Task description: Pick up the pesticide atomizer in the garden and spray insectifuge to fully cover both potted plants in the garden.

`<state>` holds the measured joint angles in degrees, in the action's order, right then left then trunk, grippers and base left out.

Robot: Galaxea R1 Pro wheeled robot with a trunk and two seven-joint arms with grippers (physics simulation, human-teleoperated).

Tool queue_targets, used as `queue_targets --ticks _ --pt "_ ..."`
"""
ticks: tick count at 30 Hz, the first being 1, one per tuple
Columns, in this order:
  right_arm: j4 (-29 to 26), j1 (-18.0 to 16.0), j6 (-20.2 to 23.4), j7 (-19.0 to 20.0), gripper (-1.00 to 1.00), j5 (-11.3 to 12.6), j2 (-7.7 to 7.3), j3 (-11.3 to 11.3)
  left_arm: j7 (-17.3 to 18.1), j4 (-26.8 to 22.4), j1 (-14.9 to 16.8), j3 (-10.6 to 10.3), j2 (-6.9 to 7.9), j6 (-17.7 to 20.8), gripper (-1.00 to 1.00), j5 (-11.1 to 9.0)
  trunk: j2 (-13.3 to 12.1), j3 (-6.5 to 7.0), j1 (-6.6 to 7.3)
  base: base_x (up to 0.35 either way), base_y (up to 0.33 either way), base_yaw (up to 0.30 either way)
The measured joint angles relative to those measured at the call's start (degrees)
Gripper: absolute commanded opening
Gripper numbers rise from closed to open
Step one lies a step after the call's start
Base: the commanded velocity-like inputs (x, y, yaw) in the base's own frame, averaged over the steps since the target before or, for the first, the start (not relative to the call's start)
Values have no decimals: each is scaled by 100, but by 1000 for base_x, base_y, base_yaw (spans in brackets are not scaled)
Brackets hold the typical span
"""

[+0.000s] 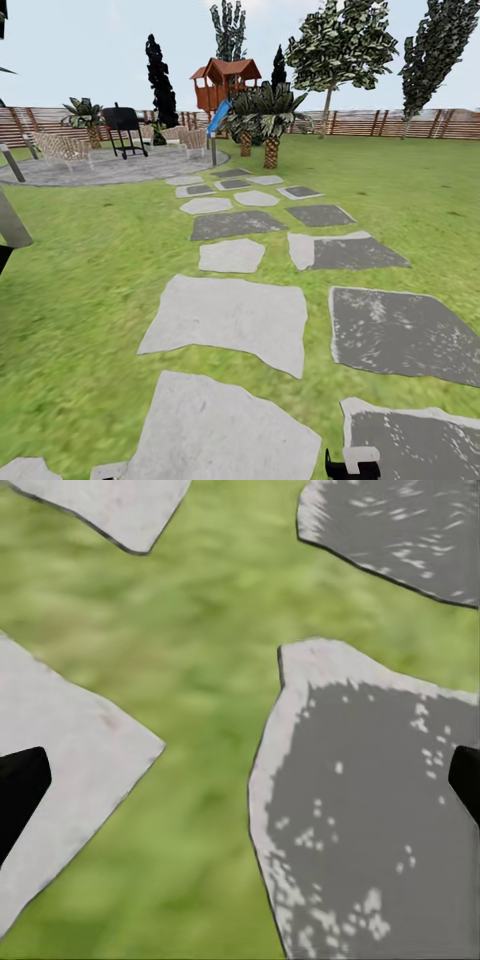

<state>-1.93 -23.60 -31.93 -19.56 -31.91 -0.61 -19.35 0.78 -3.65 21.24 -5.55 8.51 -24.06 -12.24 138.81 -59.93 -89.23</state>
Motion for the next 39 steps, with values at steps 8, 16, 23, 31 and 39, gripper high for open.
queue_targets --ticks 8,16,23,31,39 --pt "0 0 2 0 100 0 0 0 0 0 0 3 0 0 -100 2 0 0 0 340 -110 0" --pt "0 0 2 0 100 0 0 0 0 0 0 3 0 0 -100 0 0 0 0 340 -127 0" --pt "0 0 -1 0 100 0 0 0 0 0 0 1 0 0 -100 1 0 0 0 339 -128 0" --pt "0 0 3 0 100 0 0 0 0 0 0 4 0 0 -100 0 0 0 0 339 -128 0" --pt "0 0 1 0 100 0 0 0 0 0 0 4 0 0 -100 -8 0 0 0 339 -128 0"
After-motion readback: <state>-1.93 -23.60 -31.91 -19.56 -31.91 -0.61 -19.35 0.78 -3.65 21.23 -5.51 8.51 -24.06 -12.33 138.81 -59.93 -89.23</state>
